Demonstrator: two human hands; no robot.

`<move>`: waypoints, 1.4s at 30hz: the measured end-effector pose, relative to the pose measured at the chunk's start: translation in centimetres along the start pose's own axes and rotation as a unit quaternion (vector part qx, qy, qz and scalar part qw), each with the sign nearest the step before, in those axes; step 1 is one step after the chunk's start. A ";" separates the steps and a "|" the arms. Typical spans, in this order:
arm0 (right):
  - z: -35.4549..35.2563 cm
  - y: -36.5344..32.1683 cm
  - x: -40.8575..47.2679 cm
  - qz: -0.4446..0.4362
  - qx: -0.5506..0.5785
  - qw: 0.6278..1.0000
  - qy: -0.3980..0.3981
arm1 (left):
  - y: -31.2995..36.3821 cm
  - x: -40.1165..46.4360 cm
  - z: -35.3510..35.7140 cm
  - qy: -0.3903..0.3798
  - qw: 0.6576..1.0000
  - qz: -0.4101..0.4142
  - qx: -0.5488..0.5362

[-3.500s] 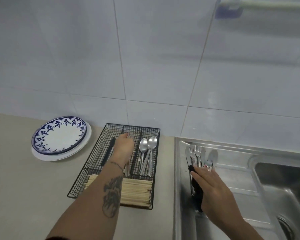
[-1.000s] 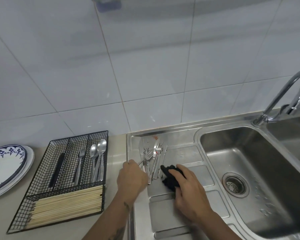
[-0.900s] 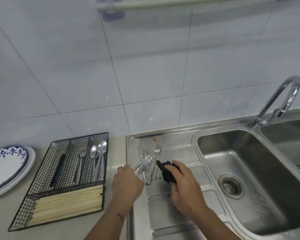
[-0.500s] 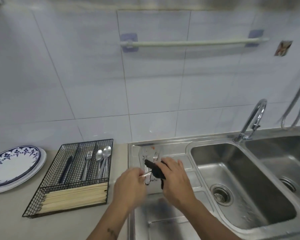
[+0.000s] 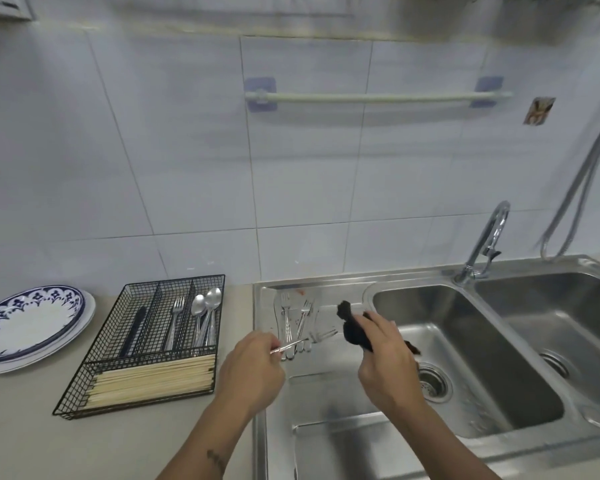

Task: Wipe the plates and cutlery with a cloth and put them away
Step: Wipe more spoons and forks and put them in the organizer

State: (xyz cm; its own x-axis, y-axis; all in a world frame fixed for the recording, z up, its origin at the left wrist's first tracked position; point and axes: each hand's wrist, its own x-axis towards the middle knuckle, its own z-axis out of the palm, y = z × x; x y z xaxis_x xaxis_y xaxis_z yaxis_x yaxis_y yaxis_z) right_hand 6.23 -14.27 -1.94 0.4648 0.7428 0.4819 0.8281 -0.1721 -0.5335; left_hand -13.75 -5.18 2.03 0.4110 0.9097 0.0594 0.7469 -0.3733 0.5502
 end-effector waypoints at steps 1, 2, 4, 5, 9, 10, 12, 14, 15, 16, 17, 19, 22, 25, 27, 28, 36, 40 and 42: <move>-0.1 -1.1 -0.1 -0.019 0.008 1.000 0.005 | 0.1 -0.1 0.1 -0.005 1.000 0.002 -0.004; -0.2 -2.3 -0.2 -0.040 0.014 0.999 0.003 | 0.3 -0.2 0.3 -0.007 1.000 0.006 -0.011; 0.4 -4.4 -0.8 -0.096 0.013 0.995 -0.025 | 0.7 -0.4 0.6 -0.009 1.000 0.020 -0.014; 0.9 -4.9 -1.1 -0.130 0.002 0.990 -0.045 | 0.9 -0.4 0.8 -0.008 1.000 0.026 -0.013; 2.2 -3.6 -1.7 -0.110 -0.046 0.990 -0.079 | 1.0 -0.6 0.6 0.000 1.000 0.027 -0.010; 2.0 -3.2 -1.7 -0.087 -0.044 0.992 -0.079 | 0.9 -0.8 0.5 0.000 1.000 0.023 -0.015; 1.8 -3.3 -1.8 -0.096 -0.040 0.992 -0.073 | 0.7 -0.9 0.4 -0.001 0.999 0.022 -0.028; 1.7 -3.7 -2.0 -0.152 -0.038 0.985 -0.077 | 0.9 -1.0 0.3 0.003 0.999 0.024 -0.036; 1.6 -3.6 -1.9 -0.168 -0.045 0.982 -0.074 | 1.0 -0.9 0.2 0.005 0.999 0.025 -0.036; 1.5 -3.1 -1.6 -0.159 -0.049 0.984 -0.067 | 1.0 -1.0 0.1 0.006 0.999 0.029 -0.032; 1.2 -2.2 -1.3 -0.126 -0.051 0.989 -0.057 | 0.9 -1.0 0.1 0.005 0.999 0.033 -0.025; 0.4 -0.7 -0.7 -0.050 -0.053 0.996 -0.045 | 0.7 -1.1 0.0 -0.003 0.999 0.044 -0.010; -0.6 -1.0 -0.2 -0.069 -0.040 0.996 -0.026 | 0.6 -1.0 0.3 -0.019 0.998 0.052 0.002; -0.3 -2.9 -0.7 -0.160 -0.030 0.987 -0.013 | 1.1 -0.7 0.7 -0.009 0.998 0.055 0.022; 0.2 -2.7 -1.4 -0.192 -0.039 0.980 -0.021 | 1.2 -0.5 0.8 -0.007 0.997 0.056 0.045; 0.4 -2.3 -1.6 -0.185 -0.042 0.982 -0.026 | 1.2 -0.5 0.9 -0.018 0.997 0.054 0.060; 1.4 -2.0 -2.2 -0.230 -0.045 0.972 -0.031 | 1.6 -0.4 1.3 -0.083 0.995 -0.008 -0.056; 1.6 -1.2 -2.0 -0.164 -0.033 0.986 -0.008 | 0.8 -0.6 1.9 -0.136 0.980 -0.025 -0.144; 1.9 -1.6 -2.6 -0.199 -0.036 0.979 -0.026 | 0.2 -0.5 1.9 -0.175 0.960 -0.036 -0.214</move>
State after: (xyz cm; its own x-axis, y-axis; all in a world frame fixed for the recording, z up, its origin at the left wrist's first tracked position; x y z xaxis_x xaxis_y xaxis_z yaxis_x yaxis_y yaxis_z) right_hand 3.07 -14.74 -3.66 0.0863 0.7917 0.6048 0.9612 0.0934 -0.2594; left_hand -12.84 -6.05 0.57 0.5724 0.7860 -0.2336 0.5277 -0.1351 0.8386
